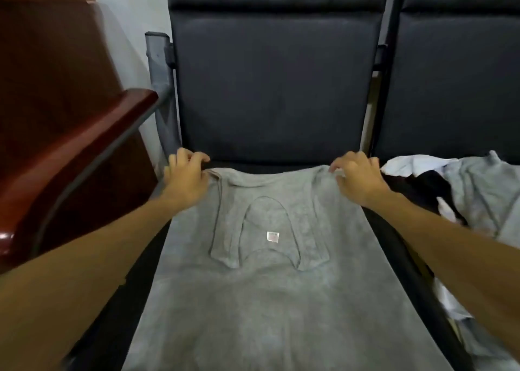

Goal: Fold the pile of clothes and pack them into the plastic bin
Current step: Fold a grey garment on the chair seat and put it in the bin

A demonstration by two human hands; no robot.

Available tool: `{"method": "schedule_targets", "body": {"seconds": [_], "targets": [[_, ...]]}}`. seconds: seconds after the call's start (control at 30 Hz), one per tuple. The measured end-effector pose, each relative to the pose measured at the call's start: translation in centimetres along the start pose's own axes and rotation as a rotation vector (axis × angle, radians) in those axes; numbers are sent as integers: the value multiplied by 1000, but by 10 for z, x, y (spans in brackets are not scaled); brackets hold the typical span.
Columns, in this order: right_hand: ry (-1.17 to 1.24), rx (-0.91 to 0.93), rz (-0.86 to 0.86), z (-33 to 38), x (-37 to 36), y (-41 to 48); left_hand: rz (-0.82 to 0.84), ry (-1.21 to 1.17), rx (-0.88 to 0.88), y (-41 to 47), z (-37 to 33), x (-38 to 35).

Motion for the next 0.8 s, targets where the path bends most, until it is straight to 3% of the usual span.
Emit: {"method": "schedule_targets", "body": {"seconds": [0.33,0.47,0.57,0.67,0.8], "targets": [[303,195,429,42,22,-138,559,-299,-174,-157,-31,25],[404,262,568,67,40,-189,642,-418,-187,-211,-42,43],[470,276,665,74,46,-224,766,-264,-369,-248,-45,44],[355,336,808,72,47,-248,806,-201,-451,-259,-39,49],[247,374,822,68,47,-263,836,-105,-539,-267,-35,52]]}}
Point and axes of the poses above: each hand's wrist, its own y-axis towards the middle knuckle, its own x-axis out of the back of the hand, z = x × y, the point moved 7 cm from there along y, towards the middle knuckle, and after that the axes turned 10 degrees about -z, right-handed, at the moved point
